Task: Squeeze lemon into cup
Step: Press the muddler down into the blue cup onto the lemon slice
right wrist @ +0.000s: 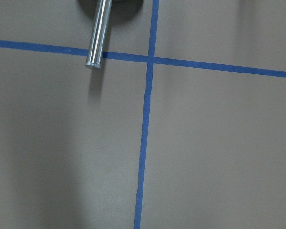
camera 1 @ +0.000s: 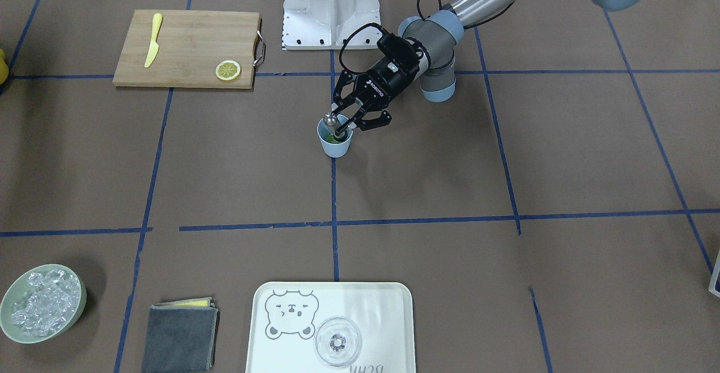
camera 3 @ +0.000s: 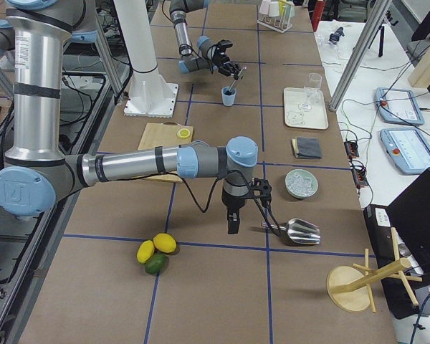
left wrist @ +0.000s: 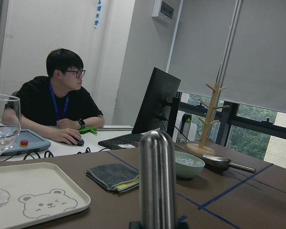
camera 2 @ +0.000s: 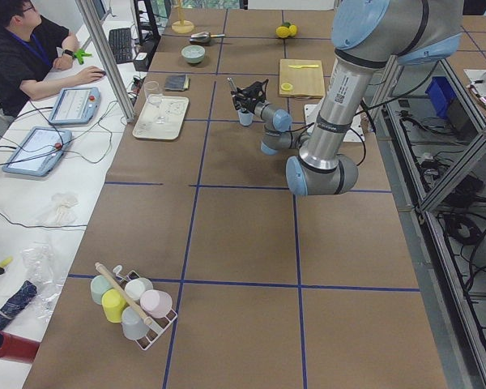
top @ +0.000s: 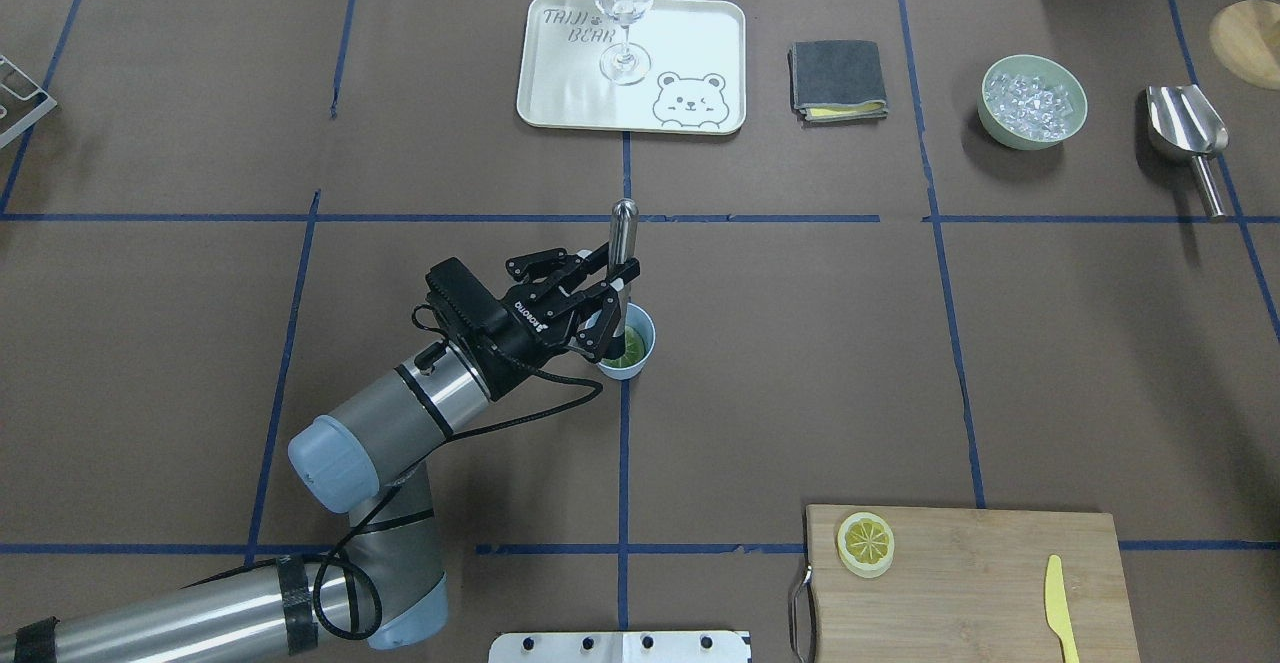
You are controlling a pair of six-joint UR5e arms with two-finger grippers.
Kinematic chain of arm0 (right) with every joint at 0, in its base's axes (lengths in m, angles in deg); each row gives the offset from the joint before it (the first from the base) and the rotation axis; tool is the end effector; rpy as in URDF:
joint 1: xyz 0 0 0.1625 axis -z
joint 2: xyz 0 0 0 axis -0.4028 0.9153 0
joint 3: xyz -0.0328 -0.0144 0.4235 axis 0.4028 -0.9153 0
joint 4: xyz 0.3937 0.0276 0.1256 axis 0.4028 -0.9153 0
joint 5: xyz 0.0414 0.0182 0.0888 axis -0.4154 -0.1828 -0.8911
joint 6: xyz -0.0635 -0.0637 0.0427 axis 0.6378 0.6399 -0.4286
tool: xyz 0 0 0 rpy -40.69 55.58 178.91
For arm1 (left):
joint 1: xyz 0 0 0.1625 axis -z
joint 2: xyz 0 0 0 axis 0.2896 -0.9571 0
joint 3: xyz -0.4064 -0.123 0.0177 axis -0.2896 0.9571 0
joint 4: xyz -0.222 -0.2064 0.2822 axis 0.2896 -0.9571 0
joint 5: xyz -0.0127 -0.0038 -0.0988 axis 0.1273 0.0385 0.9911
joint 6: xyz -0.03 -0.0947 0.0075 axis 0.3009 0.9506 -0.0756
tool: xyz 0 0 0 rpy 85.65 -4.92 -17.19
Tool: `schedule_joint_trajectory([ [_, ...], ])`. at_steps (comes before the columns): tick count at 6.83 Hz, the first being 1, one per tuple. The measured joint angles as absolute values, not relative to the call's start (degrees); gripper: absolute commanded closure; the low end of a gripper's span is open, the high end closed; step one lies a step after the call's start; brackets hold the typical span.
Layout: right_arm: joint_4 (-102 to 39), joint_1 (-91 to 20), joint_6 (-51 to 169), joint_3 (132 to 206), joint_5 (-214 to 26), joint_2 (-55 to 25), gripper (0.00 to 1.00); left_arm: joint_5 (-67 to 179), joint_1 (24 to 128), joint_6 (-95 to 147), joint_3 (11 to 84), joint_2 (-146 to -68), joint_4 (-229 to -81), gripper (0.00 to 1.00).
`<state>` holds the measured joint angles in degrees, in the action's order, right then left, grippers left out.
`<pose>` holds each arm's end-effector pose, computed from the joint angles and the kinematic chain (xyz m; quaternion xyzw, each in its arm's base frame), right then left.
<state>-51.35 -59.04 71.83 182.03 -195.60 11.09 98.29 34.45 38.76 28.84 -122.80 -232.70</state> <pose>0.0202 -0.4497 0.5966 -0.0066 -0.2996 -0.0368 0.9533 0.5576 -0.3633 0.2590 0.6325 0.5808 -0.0041 0.5125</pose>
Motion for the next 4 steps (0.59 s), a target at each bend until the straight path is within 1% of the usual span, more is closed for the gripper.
schedule_joint_trajectory([
  [2,-51.4,-59.0,71.8,182.0,-195.6,11.2,0.00,98.6,34.9,36.9,32.9,-122.8,-232.4,1.00],
  [4,-51.1,-59.1,72.1,181.8,-197.5,12.1,0.00,102.1,37.3,37.7,37.7,-122.5,-226.0,1.00],
])
